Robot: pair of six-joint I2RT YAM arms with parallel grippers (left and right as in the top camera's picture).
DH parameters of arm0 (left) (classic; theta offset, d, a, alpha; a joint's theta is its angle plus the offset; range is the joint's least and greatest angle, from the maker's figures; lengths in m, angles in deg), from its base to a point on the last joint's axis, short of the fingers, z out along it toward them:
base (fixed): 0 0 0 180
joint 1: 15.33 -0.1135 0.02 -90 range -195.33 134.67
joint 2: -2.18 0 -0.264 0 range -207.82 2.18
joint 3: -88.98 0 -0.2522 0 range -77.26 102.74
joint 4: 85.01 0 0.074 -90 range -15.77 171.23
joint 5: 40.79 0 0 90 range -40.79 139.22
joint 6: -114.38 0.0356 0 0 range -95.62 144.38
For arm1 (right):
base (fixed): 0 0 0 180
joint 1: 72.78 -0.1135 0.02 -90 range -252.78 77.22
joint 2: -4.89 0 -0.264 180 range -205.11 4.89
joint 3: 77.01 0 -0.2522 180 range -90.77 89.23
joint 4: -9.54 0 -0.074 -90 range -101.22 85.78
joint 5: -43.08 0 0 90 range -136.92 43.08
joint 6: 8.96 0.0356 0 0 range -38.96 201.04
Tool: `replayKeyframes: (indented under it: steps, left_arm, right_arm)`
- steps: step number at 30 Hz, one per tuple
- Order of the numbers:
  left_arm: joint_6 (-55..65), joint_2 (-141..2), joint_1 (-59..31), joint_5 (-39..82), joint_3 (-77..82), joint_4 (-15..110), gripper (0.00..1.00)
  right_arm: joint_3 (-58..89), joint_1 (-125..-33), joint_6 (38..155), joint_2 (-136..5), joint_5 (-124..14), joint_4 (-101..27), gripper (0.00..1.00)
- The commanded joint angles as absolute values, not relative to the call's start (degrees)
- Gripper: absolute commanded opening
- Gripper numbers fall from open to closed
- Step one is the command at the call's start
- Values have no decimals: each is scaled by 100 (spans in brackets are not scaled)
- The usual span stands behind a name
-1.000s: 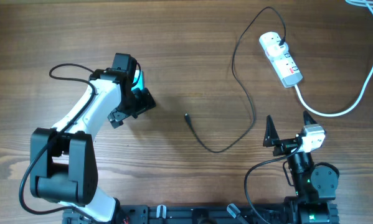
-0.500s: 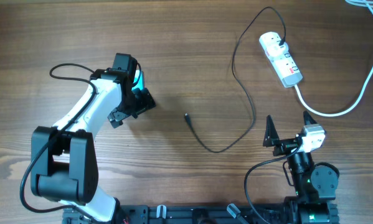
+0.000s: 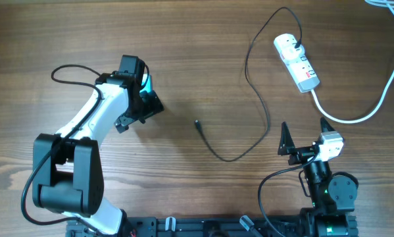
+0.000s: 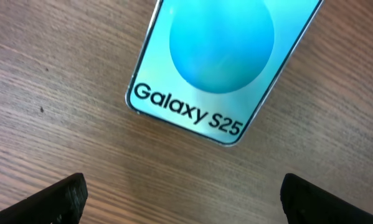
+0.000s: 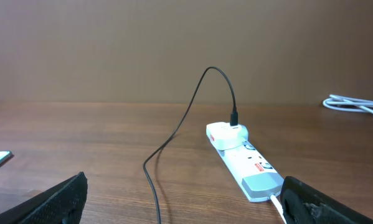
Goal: Plug charger to phone and switch on socket
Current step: 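Lower the left gripper over the Galaxy S25 phone's bottom edge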
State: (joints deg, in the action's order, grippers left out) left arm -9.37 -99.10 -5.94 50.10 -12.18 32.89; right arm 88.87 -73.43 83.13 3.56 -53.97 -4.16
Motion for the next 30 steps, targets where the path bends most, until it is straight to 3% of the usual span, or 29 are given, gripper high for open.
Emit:
replayKeyframes:
  steps: [1, 11, 30]
  left_arm:
    - [-909, -9984, -568, 5191, -1258, 3427, 100]
    - [-909, -9984, -570, 5792, -1258, 3847, 100]
    - [-909, -10500, -574, 5790, -1258, 4190, 100]
  right_arm:
    - [8893, -7319, 8265, 385, -5399, -381, 100]
    - [8893, -7319, 8265, 385, -5399, -384, 100]
    - [8893, -7319, 8262, 385, -5392, -384, 100]
